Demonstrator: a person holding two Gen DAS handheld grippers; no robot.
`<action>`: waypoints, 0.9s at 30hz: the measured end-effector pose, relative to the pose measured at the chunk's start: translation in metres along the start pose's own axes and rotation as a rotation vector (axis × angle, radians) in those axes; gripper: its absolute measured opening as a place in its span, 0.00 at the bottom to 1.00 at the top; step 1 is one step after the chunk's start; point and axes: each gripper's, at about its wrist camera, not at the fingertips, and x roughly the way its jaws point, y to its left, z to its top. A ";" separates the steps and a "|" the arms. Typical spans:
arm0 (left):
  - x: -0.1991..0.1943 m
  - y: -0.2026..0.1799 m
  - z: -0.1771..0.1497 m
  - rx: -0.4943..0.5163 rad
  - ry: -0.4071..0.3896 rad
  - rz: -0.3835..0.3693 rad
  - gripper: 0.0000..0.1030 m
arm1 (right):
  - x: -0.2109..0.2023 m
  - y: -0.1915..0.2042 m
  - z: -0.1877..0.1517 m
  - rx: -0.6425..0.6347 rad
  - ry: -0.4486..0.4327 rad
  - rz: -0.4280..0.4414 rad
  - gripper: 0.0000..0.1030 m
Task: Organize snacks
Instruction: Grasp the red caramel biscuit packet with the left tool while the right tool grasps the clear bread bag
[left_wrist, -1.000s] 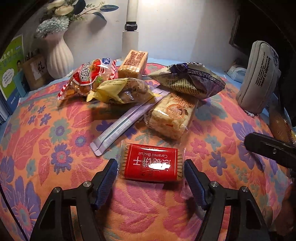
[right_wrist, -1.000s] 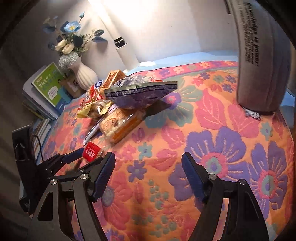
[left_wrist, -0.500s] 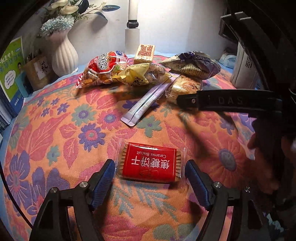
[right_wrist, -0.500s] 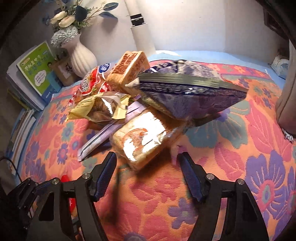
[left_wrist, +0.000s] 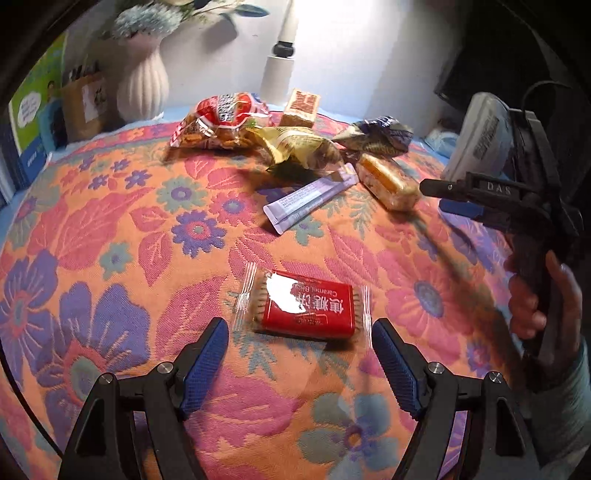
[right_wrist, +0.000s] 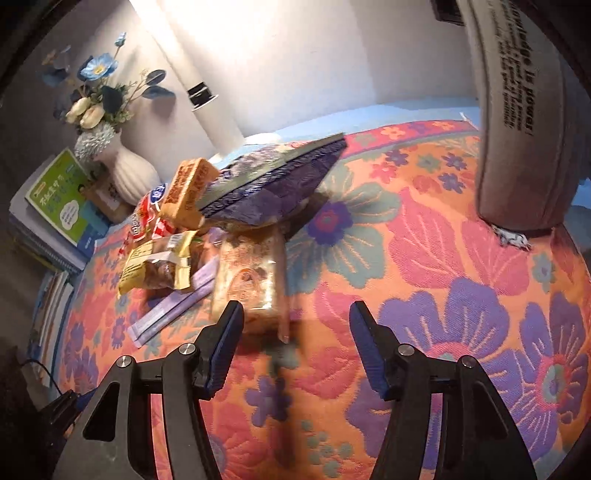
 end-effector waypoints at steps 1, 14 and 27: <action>0.001 -0.002 0.000 -0.021 0.001 0.009 0.75 | 0.004 0.009 0.001 -0.016 -0.001 0.005 0.60; -0.013 0.006 -0.006 -0.165 0.005 -0.110 0.75 | 0.045 0.026 0.011 -0.113 0.002 -0.007 0.61; 0.045 -0.050 0.043 0.004 0.023 0.023 0.75 | 0.007 0.008 -0.025 -0.217 0.075 0.049 0.44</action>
